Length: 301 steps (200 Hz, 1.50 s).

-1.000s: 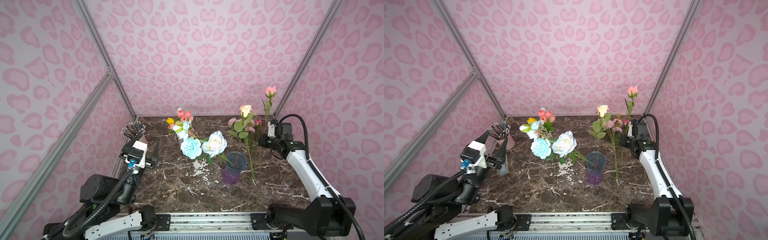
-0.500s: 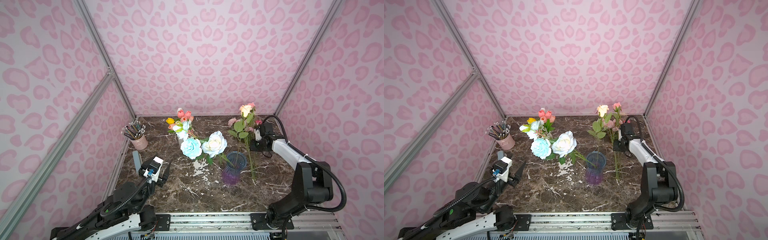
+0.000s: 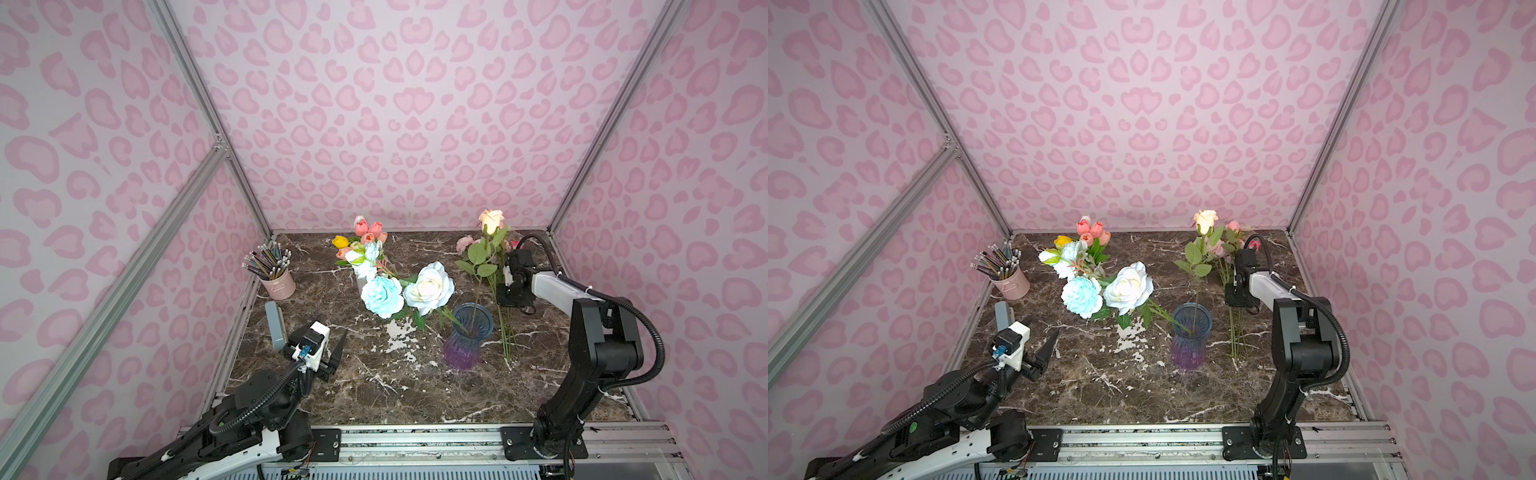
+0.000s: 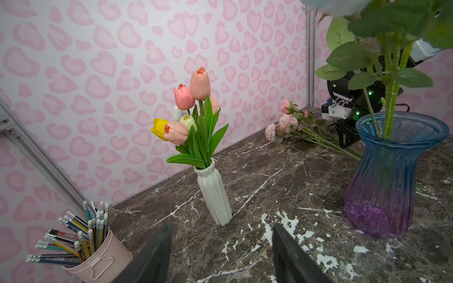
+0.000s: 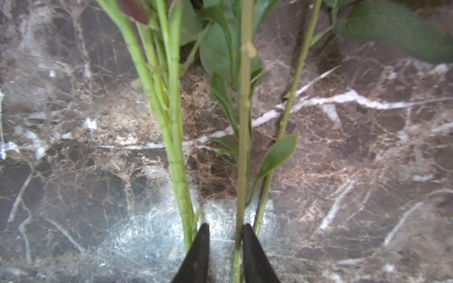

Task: Pick out pink flowers from the vase
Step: Place the flower at the center of the board.

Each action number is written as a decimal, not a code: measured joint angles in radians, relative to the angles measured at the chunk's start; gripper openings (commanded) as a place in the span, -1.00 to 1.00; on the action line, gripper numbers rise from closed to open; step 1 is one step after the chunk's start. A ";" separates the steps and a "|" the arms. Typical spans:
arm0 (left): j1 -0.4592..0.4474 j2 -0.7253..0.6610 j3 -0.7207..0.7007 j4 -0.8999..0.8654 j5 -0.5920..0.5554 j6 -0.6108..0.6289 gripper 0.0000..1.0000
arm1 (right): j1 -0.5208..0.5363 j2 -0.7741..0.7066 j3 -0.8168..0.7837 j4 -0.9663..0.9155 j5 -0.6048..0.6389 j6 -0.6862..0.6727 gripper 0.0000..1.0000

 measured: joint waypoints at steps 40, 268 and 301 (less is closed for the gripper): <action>0.000 0.004 -0.008 0.012 0.000 0.017 0.32 | 0.015 -0.098 0.006 -0.002 0.027 0.002 -0.12; -0.001 0.285 -0.058 0.006 0.340 -0.286 0.29 | 0.351 -1.328 -0.381 -0.134 -0.187 0.541 -0.05; -0.001 0.279 -0.060 0.018 0.340 -0.295 0.30 | 0.351 -1.378 -0.412 -0.111 -0.325 0.764 0.03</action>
